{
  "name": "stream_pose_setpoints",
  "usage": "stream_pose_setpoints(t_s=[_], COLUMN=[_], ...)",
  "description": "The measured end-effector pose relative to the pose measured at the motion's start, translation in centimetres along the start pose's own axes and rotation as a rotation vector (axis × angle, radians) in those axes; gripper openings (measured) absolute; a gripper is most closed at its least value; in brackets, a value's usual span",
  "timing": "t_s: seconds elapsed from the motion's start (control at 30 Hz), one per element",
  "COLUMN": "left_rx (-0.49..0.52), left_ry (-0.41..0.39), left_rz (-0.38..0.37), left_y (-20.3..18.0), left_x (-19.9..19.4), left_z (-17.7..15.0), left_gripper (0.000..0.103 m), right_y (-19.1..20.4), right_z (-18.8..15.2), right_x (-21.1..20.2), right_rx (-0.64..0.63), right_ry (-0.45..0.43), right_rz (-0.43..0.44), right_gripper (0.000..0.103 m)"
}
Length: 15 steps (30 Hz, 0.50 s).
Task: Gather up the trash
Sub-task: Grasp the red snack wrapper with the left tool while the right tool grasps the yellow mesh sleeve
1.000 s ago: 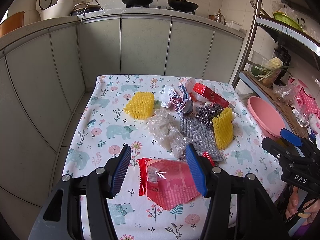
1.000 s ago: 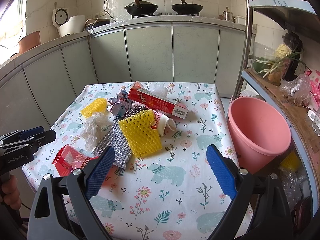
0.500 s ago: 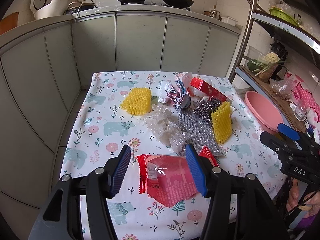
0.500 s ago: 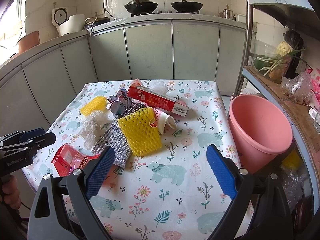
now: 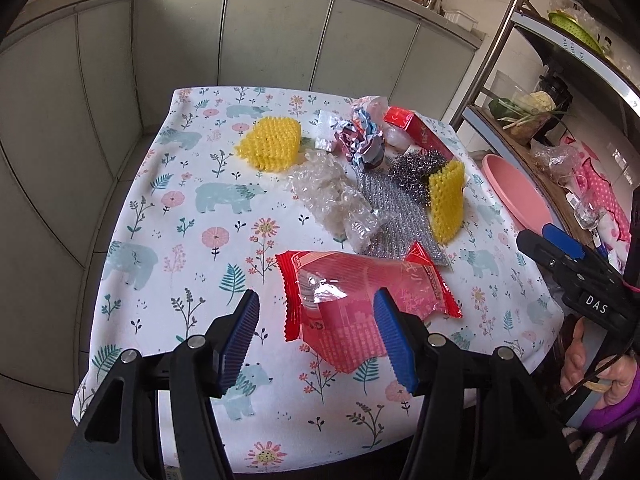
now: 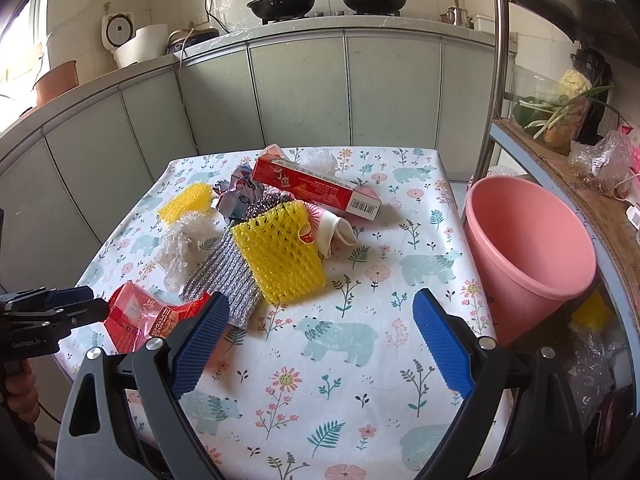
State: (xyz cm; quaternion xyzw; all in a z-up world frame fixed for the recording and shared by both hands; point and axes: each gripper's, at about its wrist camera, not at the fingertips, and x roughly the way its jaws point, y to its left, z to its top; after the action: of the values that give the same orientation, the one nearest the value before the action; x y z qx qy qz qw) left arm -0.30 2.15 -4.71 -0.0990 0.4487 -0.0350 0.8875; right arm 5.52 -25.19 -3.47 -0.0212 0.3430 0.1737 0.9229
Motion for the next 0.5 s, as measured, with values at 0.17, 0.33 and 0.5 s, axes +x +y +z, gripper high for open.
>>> stream_pose_setpoints(t_s=[0.17, 0.33, 0.5], left_rx=[0.004, 0.005, -0.014], left_ry=[0.065, 0.095, 0.084], left_rz=[-0.001, -0.008, -0.037], left_y=[0.2, 0.3, 0.8], left_x=[1.5, 2.3, 2.2], left_z=[-0.3, -0.3, -0.3], left_gripper=[0.045, 0.023, 0.008], right_y=[-0.1, -0.1, 0.2], right_z=[-0.2, -0.1, 0.4], right_x=[0.6, 1.3, 2.3], right_rx=[0.012, 0.018, 0.016], right_ry=[0.017, 0.029, 0.036], right_rz=[0.021, 0.045, 0.068], right_gripper=[0.094, 0.094, 0.094])
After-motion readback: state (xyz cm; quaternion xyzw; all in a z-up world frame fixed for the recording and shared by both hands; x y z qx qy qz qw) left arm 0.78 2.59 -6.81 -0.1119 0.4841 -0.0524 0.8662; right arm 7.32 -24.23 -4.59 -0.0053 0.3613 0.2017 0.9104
